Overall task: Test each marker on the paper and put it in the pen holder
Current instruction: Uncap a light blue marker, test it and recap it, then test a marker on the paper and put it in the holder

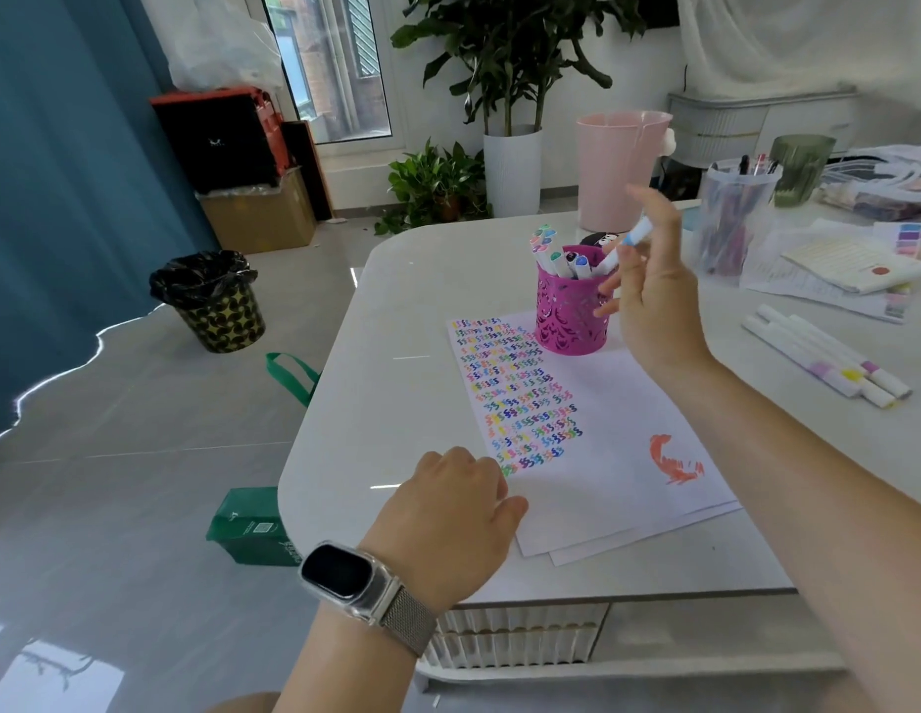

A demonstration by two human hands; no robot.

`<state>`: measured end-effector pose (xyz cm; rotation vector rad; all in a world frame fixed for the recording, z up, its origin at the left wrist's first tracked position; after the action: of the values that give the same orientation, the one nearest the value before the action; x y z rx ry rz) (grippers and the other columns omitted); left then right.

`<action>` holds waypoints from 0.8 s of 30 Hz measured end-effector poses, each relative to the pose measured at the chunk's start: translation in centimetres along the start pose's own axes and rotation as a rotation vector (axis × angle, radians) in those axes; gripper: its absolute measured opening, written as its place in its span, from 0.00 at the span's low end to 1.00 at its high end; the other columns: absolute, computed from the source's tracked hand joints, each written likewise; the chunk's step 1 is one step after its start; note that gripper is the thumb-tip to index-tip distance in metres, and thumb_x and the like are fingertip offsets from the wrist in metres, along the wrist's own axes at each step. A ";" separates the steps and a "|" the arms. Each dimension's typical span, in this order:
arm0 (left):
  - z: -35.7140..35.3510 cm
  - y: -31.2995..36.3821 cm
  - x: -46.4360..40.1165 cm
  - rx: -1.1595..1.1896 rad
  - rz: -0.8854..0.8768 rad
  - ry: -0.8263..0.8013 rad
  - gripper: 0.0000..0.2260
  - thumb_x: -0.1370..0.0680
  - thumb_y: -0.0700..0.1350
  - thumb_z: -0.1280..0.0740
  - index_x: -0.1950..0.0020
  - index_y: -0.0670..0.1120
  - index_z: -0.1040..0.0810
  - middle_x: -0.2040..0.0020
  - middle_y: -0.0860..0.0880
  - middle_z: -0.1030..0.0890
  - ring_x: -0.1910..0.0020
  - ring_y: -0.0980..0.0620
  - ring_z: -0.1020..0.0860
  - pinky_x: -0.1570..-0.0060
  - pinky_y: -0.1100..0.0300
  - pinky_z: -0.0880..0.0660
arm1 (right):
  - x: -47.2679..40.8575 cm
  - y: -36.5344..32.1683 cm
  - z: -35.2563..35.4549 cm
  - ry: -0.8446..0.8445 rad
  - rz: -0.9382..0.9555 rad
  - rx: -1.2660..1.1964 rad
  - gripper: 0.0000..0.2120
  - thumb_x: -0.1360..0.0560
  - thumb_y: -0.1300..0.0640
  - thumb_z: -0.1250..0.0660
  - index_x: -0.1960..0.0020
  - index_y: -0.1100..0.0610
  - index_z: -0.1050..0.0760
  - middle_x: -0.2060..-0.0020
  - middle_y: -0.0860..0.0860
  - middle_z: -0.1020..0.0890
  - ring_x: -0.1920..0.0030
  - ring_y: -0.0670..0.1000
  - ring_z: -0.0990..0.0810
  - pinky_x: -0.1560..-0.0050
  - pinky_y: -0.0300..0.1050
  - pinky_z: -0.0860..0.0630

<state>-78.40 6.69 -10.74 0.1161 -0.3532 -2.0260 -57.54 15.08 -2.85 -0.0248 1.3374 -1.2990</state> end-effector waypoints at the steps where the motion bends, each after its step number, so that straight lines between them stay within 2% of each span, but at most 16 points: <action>1: 0.0 0.0 0.0 -0.001 -0.001 0.003 0.15 0.20 0.55 0.45 0.41 0.48 0.27 0.43 0.50 0.26 0.42 0.52 0.31 0.41 0.59 0.31 | 0.0 0.4 -0.7 -0.061 -0.025 0.040 0.20 0.17 0.59 0.49 0.26 0.45 0.43 0.57 0.51 0.24 0.63 0.53 0.21 0.63 0.51 0.19; 3: 0.0 0.1 -0.1 -0.005 -0.005 0.001 0.15 0.20 0.55 0.45 0.41 0.49 0.27 0.43 0.51 0.27 0.43 0.52 0.31 0.42 0.59 0.31 | 0.1 1.5 -2.0 -0.189 -0.090 0.126 0.21 0.16 0.56 0.51 0.25 0.44 0.43 0.49 0.55 0.21 0.58 0.56 0.19 0.58 0.53 0.20; 5: 0.0 0.1 -0.1 -0.007 -0.009 -0.004 0.15 0.20 0.55 0.45 0.40 0.49 0.27 0.43 0.51 0.27 0.42 0.52 0.31 0.42 0.60 0.31 | 0.4 2.5 -2.8 -0.279 -0.156 0.189 0.23 0.17 0.58 0.49 0.23 0.45 0.45 0.36 0.55 0.25 0.46 0.58 0.21 0.49 0.55 0.23; 8: 0.0 0.0 -0.1 0.006 -0.009 -0.016 0.15 0.20 0.54 0.45 0.39 0.50 0.28 0.43 0.52 0.27 0.42 0.53 0.32 0.42 0.61 0.32 | 0.8 2.2 -3.2 -0.345 -0.156 0.242 0.29 0.20 0.61 0.45 0.22 0.48 0.49 0.29 0.52 0.31 0.35 0.57 0.27 0.41 0.57 0.25; 11: 0.0 0.0 -0.1 0.012 -0.009 -0.020 0.14 0.20 0.55 0.45 0.39 0.50 0.28 0.43 0.52 0.27 0.42 0.53 0.33 0.42 0.61 0.33 | 0.9 1.4 -2.3 -0.327 -0.122 0.261 0.31 0.23 0.63 0.41 0.23 0.51 0.46 0.29 0.53 0.31 0.42 0.58 0.25 0.42 0.54 0.26; 13: 0.0 0.0 -0.1 0.011 -0.010 -0.024 0.14 0.20 0.55 0.45 0.39 0.50 0.28 0.42 0.52 0.28 0.41 0.53 0.33 0.41 0.61 0.33 | 1.0 1.0 -1.2 -0.301 -0.102 0.306 0.29 0.24 0.63 0.40 0.25 0.51 0.42 0.31 0.53 0.30 0.52 0.54 0.26 0.44 0.52 0.27; 15: 0.0 0.1 -0.1 0.005 -0.014 -0.027 0.15 0.20 0.55 0.45 0.39 0.50 0.28 0.42 0.52 0.28 0.41 0.54 0.33 0.41 0.61 0.32 | 1.5 1.1 0.1 -0.288 -0.116 0.324 0.25 0.24 0.63 0.40 0.28 0.53 0.39 0.36 0.51 0.26 0.55 0.50 0.28 0.49 0.49 0.28; 17: 0.0 0.3 -0.1 -0.013 -0.016 -0.022 0.15 0.20 0.55 0.45 0.39 0.50 0.28 0.42 0.52 0.27 0.42 0.54 0.32 0.41 0.60 0.31 | 2.4 1.9 1.2 -0.310 -0.180 0.368 0.21 0.23 0.61 0.39 0.32 0.56 0.38 0.43 0.50 0.23 0.54 0.51 0.26 0.53 0.46 0.30; 20: 0.0 0.6 -0.1 -0.044 -0.009 -0.012 0.15 0.20 0.55 0.45 0.40 0.49 0.29 0.42 0.51 0.28 0.42 0.53 0.32 0.41 0.58 0.30 | 3.5 3.5 2.4 -0.382 -0.254 0.499 0.15 0.23 0.59 0.39 0.37 0.59 0.36 0.51 0.52 0.20 0.54 0.55 0.23 0.54 0.50 0.26; 22: -0.1 0.7 -0.1 -0.054 -0.005 -0.016 0.15 0.20 0.55 0.45 0.39 0.49 0.29 0.41 0.51 0.28 0.41 0.52 0.32 0.40 0.58 0.31 | 3.3 4.6 4.2 -0.380 -0.303 0.728 0.14 0.24 0.58 0.39 0.40 0.60 0.33 0.50 0.56 0.20 0.48 0.59 0.25 0.48 0.52 0.27; 24: -0.1 0.8 0.0 -0.065 -0.011 -0.018 0.15 0.20 0.55 0.45 0.39 0.49 0.30 0.41 0.51 0.29 0.40 0.52 0.33 0.39 0.59 0.32 | 3.1 5.9 6.4 -0.365 -0.396 0.953 0.16 0.25 0.57 0.38 0.39 0.60 0.31 0.43 0.59 0.23 0.40 0.62 0.31 0.42 0.54 0.33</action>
<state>-77.71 6.34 -10.63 0.0595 -0.2987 -2.0482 -50.09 11.20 -6.69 0.1335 0.3199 -2.0455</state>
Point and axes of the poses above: each hand's wrist, its own x-axis away from the middle knuckle, its own z-axis out of the back of the hand, y = z × x, the point moved 9 cm from there along -x, towards the middle knuckle
